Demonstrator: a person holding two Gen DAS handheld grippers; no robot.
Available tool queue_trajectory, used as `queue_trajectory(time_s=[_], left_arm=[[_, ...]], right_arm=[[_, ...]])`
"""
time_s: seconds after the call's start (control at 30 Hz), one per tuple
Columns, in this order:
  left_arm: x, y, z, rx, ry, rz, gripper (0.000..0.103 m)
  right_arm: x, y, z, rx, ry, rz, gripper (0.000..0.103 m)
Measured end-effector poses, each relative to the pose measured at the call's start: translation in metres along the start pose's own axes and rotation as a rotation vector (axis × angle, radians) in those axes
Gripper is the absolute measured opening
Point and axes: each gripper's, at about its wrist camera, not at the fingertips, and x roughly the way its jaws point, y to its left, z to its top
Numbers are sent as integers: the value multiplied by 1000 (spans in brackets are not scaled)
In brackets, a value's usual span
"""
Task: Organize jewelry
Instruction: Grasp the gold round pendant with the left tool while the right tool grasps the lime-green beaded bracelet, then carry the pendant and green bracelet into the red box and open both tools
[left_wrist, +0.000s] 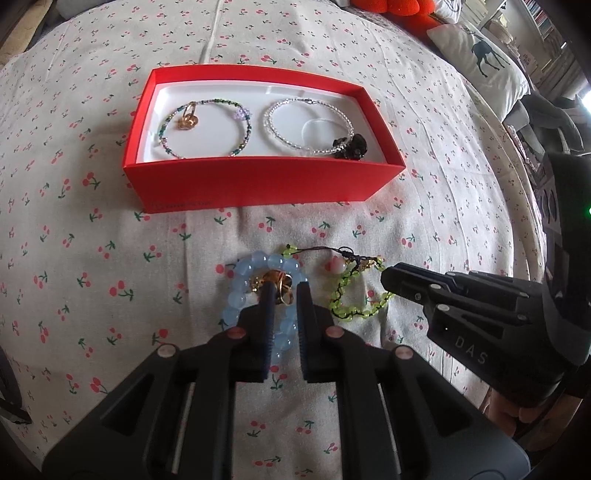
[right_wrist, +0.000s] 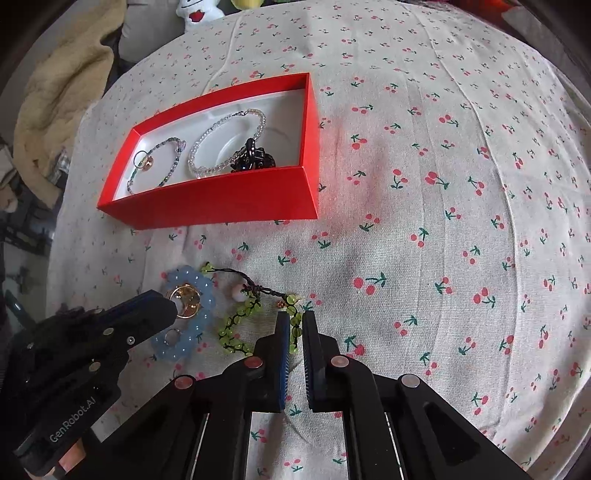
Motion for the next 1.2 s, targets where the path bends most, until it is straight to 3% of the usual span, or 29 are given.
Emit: queue_trajectory(time_s=[0.13, 0.3, 0.6, 1.2], left_arm=[[6, 0, 1, -12, 9, 56, 11], [13, 1, 2, -35, 22, 74, 11], [9, -8, 2, 9, -11, 111, 10], [-42, -2, -3, 5, -121, 17, 10]], right_arm=[[-1, -3, -7, 0, 12, -4, 7], [-2, -5, -9, -11, 20, -5, 7], [-1, -3, -10, -13, 10, -5, 7], [-62, -11, -10, 26, -138, 141, 6]])
